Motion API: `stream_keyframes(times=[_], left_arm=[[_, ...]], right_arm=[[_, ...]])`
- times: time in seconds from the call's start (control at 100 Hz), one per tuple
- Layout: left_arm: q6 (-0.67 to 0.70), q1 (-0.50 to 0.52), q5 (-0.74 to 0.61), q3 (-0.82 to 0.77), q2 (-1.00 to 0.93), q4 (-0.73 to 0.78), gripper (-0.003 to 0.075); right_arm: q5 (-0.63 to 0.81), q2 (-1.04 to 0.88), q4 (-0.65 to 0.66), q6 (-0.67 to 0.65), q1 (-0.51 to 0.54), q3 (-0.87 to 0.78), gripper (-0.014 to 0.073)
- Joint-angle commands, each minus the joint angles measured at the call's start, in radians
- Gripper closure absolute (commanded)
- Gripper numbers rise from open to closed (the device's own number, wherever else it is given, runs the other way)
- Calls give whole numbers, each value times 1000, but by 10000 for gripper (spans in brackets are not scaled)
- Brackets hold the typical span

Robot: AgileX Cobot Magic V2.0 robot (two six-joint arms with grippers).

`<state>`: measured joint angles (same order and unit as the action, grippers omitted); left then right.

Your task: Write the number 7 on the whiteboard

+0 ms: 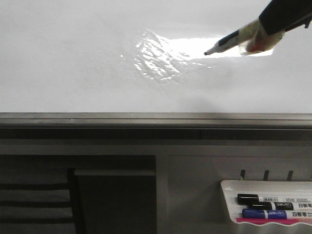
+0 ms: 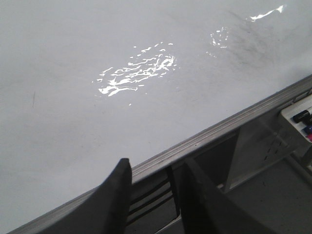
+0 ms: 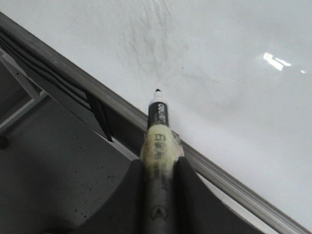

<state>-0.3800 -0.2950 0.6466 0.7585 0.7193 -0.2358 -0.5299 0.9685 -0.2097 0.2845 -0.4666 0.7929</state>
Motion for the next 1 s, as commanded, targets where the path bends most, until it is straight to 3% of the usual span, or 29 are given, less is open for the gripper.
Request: stream_keyframes(times=[0.0,0.16,0.27,0.49,0.66,0.99], left_arm=[[11,4,-82,24,-5,-30,542],[11,4,-82,24,-5,-30,576],[11,4,-82,24,-5,-30,603],[11,4,-82,24,-5,-30,654],[11,4,-82,24,-5,-30,661],[11,4,-82,24,-5,-30,661]], right_arm=[[90,-13,4,-4,7,20,639],[70,-11,2,-4,7,20,639],[89,4,-86,-4,7,38,639],[-103,168,-112,-4,5,283,639],[-18,245,-102,-38,-46,320,639],[70,330,-69,-51,-50,320,639]])
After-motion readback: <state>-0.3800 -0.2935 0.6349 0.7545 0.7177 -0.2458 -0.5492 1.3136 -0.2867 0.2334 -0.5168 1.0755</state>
